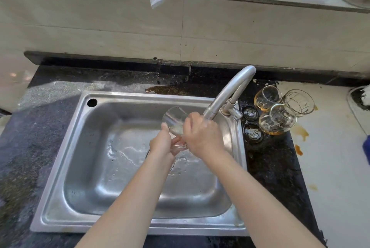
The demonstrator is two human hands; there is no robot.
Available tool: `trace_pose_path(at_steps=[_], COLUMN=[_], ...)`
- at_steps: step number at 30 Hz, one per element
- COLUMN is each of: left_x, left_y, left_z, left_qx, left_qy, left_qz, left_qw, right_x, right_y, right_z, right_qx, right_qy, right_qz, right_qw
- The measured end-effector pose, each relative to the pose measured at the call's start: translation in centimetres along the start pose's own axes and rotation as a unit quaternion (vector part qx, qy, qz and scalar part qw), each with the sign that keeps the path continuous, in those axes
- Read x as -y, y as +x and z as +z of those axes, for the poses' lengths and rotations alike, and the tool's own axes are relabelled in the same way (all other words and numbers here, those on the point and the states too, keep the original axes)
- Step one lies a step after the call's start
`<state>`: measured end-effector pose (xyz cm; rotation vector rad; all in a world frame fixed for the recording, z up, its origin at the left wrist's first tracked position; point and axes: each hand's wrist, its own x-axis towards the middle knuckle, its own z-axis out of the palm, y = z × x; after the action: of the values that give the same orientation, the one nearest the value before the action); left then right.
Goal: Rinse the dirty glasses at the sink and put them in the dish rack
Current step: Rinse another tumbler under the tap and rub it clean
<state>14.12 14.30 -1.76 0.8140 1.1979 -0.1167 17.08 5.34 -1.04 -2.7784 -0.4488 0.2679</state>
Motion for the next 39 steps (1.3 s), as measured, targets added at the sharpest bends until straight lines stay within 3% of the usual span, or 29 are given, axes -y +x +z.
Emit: trace_pose_path(at_steps=[4,7,9,10,11,13,14,16,20,25,28,34,36,39], left_x=[0.5,0.9,0.8,0.8,0.8,0.7,0.6,0.4,0.1,0.5,1.3,1.3,1.7,2.6], left_y=[0.2,0.3,0.3,0.3,0.3,0.4,0.3,-0.1,0.7,0.6,0.2,-1.1,-1.4,-1.3], left_z=[-0.1,0.0,0.1,0.2,0.2,0.2,0.3,0.4,0.5,0.8,2.1,5.1,5.6,5.8], left_qx=[0.027,0.032,0.022,0.011,0.013,0.016,0.017,0.025,0.007,-0.013,-0.023,-0.009,-0.009,-0.025], left_qy=[-0.077,-0.101,-0.116,-0.126,-0.139,-0.166,-0.162,-0.124,-0.010,0.070,0.106,0.034,0.040,0.061], left_qz=[-0.064,-0.096,-0.113,-0.120,-0.124,-0.136,-0.137,-0.107,-0.049,-0.004,0.051,0.066,0.073,0.090], left_qw=[0.995,0.990,0.986,0.985,0.982,0.977,0.977,0.986,0.999,0.997,0.993,0.997,0.996,0.994], right_x=[-0.1,0.1,0.7,1.0,1.1,0.9,0.7,0.4,-0.3,-2.2,-3.5,-5.3,-5.3,-5.1], right_y=[-1.6,-0.9,-0.4,-0.6,-0.8,-1.8,-2.0,-1.6,0.1,0.4,-0.5,-3.0,-3.3,-3.3], right_z=[0.8,0.7,0.8,0.8,1.1,1.7,1.8,0.8,-1.5,-3.4,-3.7,-2.8,-2.9,-2.9], right_qx=[-0.136,-0.133,-0.115,-0.121,-0.143,-0.163,-0.152,-0.128,0.024,0.181,0.148,0.130,0.104,0.038], right_qy=[0.087,0.255,0.442,0.462,0.414,0.254,0.208,0.228,0.379,0.455,0.523,0.650,0.647,0.584], right_qz=[-0.125,0.014,0.171,0.202,0.174,0.030,-0.017,0.030,0.241,0.305,0.340,0.349,0.358,0.357], right_qw=[0.979,0.958,0.873,0.855,0.882,0.953,0.966,0.965,0.893,0.817,0.767,0.662,0.665,0.728])
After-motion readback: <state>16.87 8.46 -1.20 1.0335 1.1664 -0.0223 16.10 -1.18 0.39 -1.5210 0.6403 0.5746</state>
